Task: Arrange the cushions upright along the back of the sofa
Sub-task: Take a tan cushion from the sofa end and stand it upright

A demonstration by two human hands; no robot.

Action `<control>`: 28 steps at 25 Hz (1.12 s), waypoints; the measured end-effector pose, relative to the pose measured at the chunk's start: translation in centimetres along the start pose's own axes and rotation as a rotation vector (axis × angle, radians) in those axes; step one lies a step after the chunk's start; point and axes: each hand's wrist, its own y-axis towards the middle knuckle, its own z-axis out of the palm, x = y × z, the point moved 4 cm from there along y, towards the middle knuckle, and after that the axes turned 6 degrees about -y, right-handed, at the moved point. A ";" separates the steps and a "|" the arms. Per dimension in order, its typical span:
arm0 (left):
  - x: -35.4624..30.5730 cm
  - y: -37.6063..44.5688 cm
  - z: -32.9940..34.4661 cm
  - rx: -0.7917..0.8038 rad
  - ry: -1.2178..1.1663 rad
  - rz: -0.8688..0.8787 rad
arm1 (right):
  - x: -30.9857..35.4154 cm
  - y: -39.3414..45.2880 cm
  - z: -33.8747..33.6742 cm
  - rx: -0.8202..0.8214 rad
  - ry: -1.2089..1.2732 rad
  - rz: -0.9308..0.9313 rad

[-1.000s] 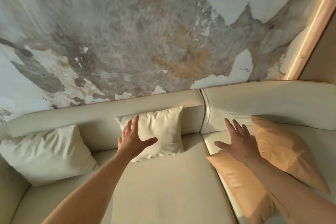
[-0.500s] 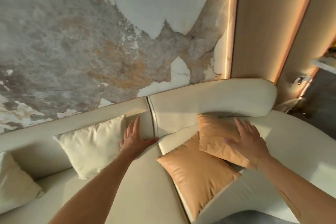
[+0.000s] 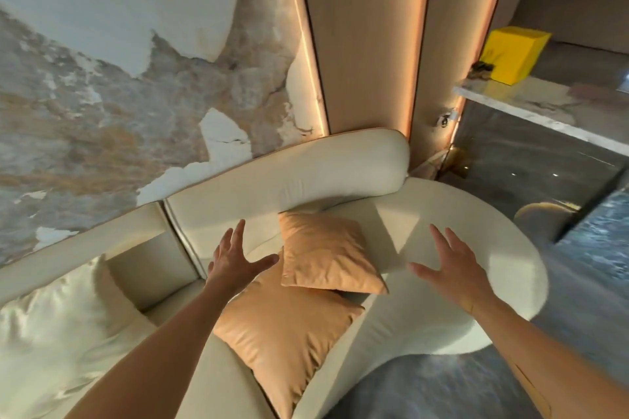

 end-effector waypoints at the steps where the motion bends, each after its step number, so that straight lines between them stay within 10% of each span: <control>1: -0.7 0.9 1.0 0.017 0.002 0.002 | -0.9 0.6 0.1 0.011 0.005 0.016; 28: 1.2 20.2 14.3 -0.035 -0.184 -0.471 | -1.3 34.5 11.2 0.392 0.042 -0.153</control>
